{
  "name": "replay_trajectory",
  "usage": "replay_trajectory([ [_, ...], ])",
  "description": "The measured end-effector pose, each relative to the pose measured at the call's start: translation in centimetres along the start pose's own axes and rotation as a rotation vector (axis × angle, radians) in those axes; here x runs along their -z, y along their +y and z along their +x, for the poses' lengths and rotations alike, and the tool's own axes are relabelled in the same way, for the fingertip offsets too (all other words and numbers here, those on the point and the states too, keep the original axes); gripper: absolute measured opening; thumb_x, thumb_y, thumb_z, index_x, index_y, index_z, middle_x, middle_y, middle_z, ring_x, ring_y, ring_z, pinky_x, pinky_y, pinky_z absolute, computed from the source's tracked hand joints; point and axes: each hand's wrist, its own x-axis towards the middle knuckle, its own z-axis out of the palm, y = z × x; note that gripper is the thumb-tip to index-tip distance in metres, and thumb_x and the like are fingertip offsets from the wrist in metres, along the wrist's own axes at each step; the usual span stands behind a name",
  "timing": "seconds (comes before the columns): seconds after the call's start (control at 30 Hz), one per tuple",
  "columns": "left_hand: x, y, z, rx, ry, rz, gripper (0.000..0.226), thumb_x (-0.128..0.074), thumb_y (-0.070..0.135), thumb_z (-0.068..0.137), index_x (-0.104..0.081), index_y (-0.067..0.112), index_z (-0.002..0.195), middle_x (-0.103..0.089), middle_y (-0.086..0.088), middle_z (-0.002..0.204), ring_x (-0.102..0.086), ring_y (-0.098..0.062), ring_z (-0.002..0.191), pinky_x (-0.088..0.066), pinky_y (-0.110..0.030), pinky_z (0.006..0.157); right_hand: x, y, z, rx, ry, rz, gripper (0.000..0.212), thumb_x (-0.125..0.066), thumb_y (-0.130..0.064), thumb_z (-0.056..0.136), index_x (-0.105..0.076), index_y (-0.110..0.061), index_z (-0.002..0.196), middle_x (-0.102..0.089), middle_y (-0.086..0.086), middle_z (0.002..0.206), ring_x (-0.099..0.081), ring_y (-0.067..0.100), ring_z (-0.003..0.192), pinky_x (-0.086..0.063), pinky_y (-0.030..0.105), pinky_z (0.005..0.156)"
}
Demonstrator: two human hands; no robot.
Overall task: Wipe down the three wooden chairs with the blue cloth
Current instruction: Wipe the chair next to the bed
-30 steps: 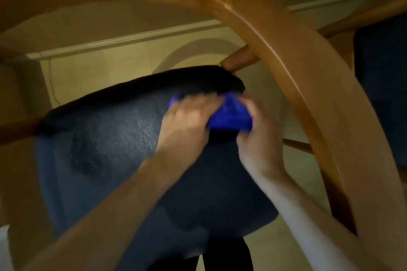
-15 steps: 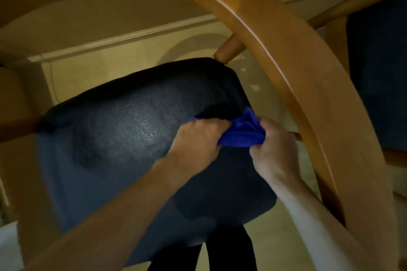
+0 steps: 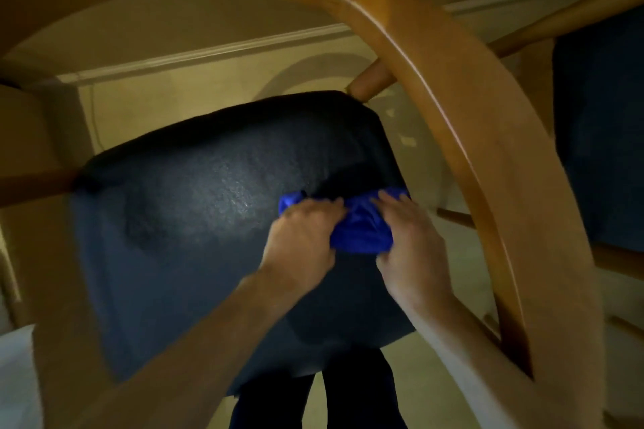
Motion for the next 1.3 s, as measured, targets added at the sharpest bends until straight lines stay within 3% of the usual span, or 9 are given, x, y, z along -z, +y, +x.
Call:
replay_trajectory([
  [0.1,2.3,-0.7,1.1,-0.059,-0.115,0.115,0.04,-0.056,0.016,0.082,-0.054,0.03,0.12,-0.063,0.002,0.11,-0.059,-0.022,0.103,-0.05,-0.035,0.084,2.5,-0.9,0.3,0.029,-0.065,0.015,0.065,-0.072,-0.005,0.077,-0.052,-0.025,0.136,-0.058,-0.005,0.13,-0.054,0.015,0.122,-0.045,0.031,0.104],
  [0.27,9.4,-4.8,8.2,0.132,0.198,0.222,0.042,-0.06,0.009,0.074,-0.047,0.013,0.114,-0.062,-0.012,0.107,-0.059,-0.037,0.099,-0.043,-0.038,0.076,4.0,-7.6,9.8,0.209,0.045,0.086,0.048,-0.06,-0.006,0.085,-0.056,-0.022,0.13,-0.061,-0.009,0.107,-0.056,0.009,0.099,-0.037,0.018,0.08],
  [0.5,3.5,-6.8,4.2,0.142,0.37,0.049,0.049,-0.062,-0.003,0.067,-0.06,0.007,0.116,-0.066,-0.015,0.104,-0.063,-0.037,0.094,-0.048,-0.038,0.079,-0.6,-8.0,11.9,0.345,0.121,-0.102,0.041,-0.056,0.005,0.079,-0.066,-0.011,0.115,-0.068,0.009,0.11,-0.061,0.03,0.105,-0.047,0.036,0.092],
  [0.67,1.9,-4.2,-4.2,0.084,-0.028,0.018,0.041,-0.057,0.013,0.081,-0.055,0.018,0.122,-0.063,-0.001,0.115,-0.062,-0.025,0.101,-0.052,-0.036,0.082,0.4,-5.1,2.7,0.426,-0.293,-0.244,0.061,-0.057,0.007,0.075,-0.06,-0.017,0.131,-0.059,-0.002,0.133,-0.049,0.022,0.119,-0.042,0.03,0.102],
  [0.73,4.3,-5.3,-2.9,0.056,-0.065,0.124,0.034,-0.054,0.022,0.086,-0.053,0.022,0.12,-0.061,0.0,0.116,-0.06,-0.024,0.104,-0.048,-0.035,0.085,1.7,-6.0,4.7,0.388,-0.307,-0.233,0.051,-0.059,0.001,0.075,-0.062,-0.021,0.122,-0.064,0.0,0.119,-0.057,0.024,0.109,-0.048,0.035,0.093],
  [0.87,9.4,-9.3,3.4,0.22,0.243,0.13,0.04,-0.052,0.009,0.082,-0.054,0.018,0.121,-0.063,-0.007,0.116,-0.059,-0.034,0.105,-0.045,-0.038,0.083,2.3,-12.0,12.6,0.431,-0.105,-0.127,0.035,-0.056,0.0,0.081,-0.062,-0.02,0.109,-0.065,-0.001,0.104,-0.06,0.019,0.097,-0.048,0.033,0.089],
  [1.1,3.9,-11.8,-0.5,0.226,0.446,0.015,0.065,-0.06,-0.012,0.06,-0.06,0.0,0.123,-0.064,-0.019,0.117,-0.059,-0.036,0.114,-0.042,-0.041,0.101,-4.8,-12.9,9.6,0.445,0.037,-0.189,0.059,-0.063,0.006,0.073,-0.06,-0.013,0.129,-0.06,0.007,0.131,-0.052,0.032,0.118,-0.044,0.037,0.102],
  [1.23,-0.2,-9.2,-9.4,0.124,0.227,-0.039,0.068,-0.072,-0.01,0.043,-0.069,0.002,0.11,-0.07,-0.01,0.111,-0.063,-0.027,0.112,-0.046,-0.035,0.1,-4.2,-10.4,1.6,0.438,-0.254,-0.261,0.066,-0.062,-0.004,0.078,-0.051,-0.033,0.137,-0.049,-0.014,0.143,-0.043,0.016,0.127,-0.046,0.03,0.099],
  [1.3,0.5,-10.2,-9.9,0.044,0.162,0.014,0.066,-0.079,-0.006,0.041,-0.07,0.0,0.105,-0.071,-0.011,0.108,-0.064,-0.027,0.11,-0.038,-0.033,0.103,-2.7,-12.2,2.2,0.413,-0.389,-0.363,0.053,-0.059,-0.013,0.077,-0.057,-0.038,0.124,-0.061,-0.015,0.124,-0.053,0.017,0.112,-0.049,0.03,0.085],
])
